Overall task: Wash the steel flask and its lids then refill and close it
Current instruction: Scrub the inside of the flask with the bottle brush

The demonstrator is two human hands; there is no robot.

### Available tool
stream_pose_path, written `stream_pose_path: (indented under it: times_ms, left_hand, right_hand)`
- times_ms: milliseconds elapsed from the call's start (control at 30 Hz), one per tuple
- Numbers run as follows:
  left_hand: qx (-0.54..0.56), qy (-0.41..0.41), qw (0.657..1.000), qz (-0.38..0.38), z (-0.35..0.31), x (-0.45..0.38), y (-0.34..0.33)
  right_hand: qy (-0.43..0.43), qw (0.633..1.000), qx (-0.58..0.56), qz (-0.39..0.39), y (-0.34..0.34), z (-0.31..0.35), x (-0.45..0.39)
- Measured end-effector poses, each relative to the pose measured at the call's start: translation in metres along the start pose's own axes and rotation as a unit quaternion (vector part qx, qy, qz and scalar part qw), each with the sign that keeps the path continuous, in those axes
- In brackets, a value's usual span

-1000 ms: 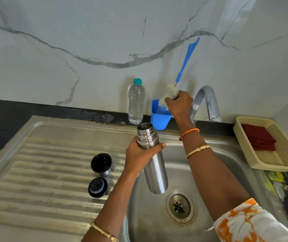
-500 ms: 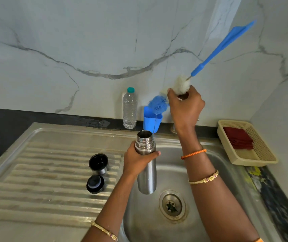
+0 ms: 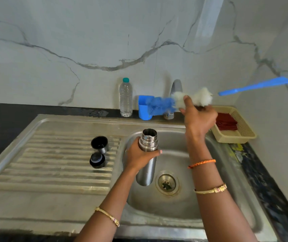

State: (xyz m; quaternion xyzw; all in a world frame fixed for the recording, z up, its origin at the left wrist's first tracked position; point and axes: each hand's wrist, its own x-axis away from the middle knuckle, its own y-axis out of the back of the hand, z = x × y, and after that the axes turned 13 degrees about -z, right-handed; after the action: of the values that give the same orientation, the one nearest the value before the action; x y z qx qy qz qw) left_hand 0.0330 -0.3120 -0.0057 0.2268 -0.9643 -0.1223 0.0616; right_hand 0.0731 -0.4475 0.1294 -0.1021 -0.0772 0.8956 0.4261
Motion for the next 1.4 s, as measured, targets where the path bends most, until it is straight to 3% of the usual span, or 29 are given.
stream_pose_path:
  times_ms: [133,233,500,800,967,1133,1300,1400]
  left_hand:
    - [-0.035,-0.020,0.999,0.014,0.004,0.012,-0.006]
    - [-0.049,-0.031,0.998,0.035,0.007,0.018,-0.013]
    - [-0.117,-0.099,0.984,0.092,0.002,0.035,-0.028]
    - [-0.162,-0.110,0.977,0.084,0.012,0.047,-0.032]
    - [-0.182,-0.114,0.969,0.121,0.015,0.048,-0.032]
    - [-0.196,-0.113,0.968,0.110,0.016,0.056,-0.038]
    - [-0.205,-0.107,0.967,0.104,0.027,0.062,-0.040]
    - [-0.200,-0.103,0.969,0.106,0.029,0.062,-0.040]
  right_hand:
    - [-0.115,0.992,-0.051,-0.014,0.049,0.002,-0.002]
    - [-0.114,0.993,-0.019,-0.033,0.079,-0.001,-0.008]
    - [-0.054,0.994,0.090,0.010,0.115,-0.011,-0.016]
    - [-0.022,0.968,0.151,0.197,0.133,-0.012,-0.034]
    - [-0.005,0.941,0.171,0.291,0.129,-0.007,-0.046]
    - [0.015,0.934,0.206,0.292,0.118,-0.029,-0.037]
    - [-0.058,0.951,0.189,0.239,0.119,-0.049,-0.034]
    - [-0.100,0.947,0.163,0.257,0.119,-0.051,-0.037]
